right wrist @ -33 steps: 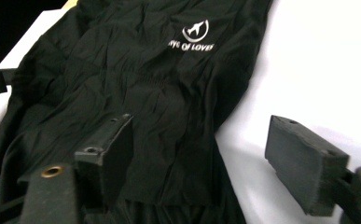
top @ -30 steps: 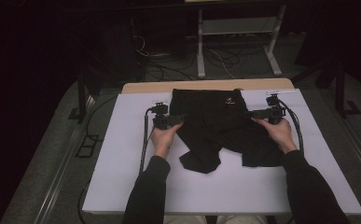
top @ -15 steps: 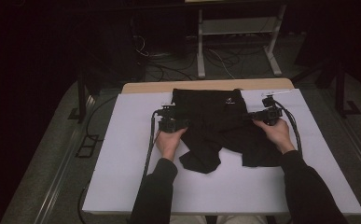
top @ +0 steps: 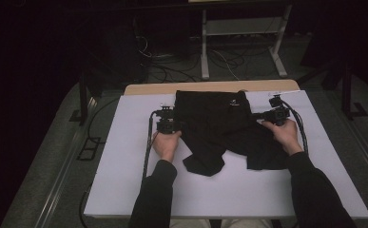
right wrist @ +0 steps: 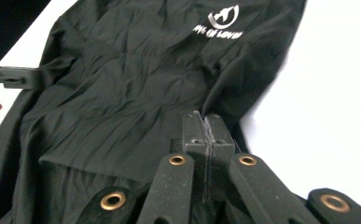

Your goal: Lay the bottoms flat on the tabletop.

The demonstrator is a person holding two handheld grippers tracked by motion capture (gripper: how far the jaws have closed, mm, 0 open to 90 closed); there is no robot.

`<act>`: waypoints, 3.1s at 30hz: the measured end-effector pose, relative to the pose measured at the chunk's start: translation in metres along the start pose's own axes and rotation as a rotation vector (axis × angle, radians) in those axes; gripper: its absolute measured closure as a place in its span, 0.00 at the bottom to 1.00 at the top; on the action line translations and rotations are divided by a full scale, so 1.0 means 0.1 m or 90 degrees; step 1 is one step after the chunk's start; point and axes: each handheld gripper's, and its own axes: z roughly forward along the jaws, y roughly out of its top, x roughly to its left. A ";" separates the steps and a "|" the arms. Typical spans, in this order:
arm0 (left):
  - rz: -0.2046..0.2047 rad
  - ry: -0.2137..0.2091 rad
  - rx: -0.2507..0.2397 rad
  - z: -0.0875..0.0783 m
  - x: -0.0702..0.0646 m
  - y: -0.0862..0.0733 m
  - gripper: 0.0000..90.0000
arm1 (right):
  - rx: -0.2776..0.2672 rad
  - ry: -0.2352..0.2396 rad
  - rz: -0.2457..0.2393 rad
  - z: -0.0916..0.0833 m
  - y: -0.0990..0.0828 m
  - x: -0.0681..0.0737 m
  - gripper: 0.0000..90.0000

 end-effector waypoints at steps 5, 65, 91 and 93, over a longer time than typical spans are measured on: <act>0.010 -0.004 -0.012 -0.16 0.18 0.08 0.98 | -0.018 -0.024 0.006 -0.08 0.10 -0.01 0.98; 0.042 -0.180 -0.122 -0.13 -0.37 0.17 0.32 | -0.062 -0.072 -0.005 -0.46 0.00 0.00 0.31; 0.066 -0.296 -0.018 0.25 -1.39 -0.46 0.24 | -0.054 -0.059 -0.019 -0.82 -0.52 0.18 0.15; 0.080 -0.302 0.001 0.30 -1.48 -0.54 0.25 | -0.050 -0.066 -0.013 -0.85 -0.56 0.15 0.15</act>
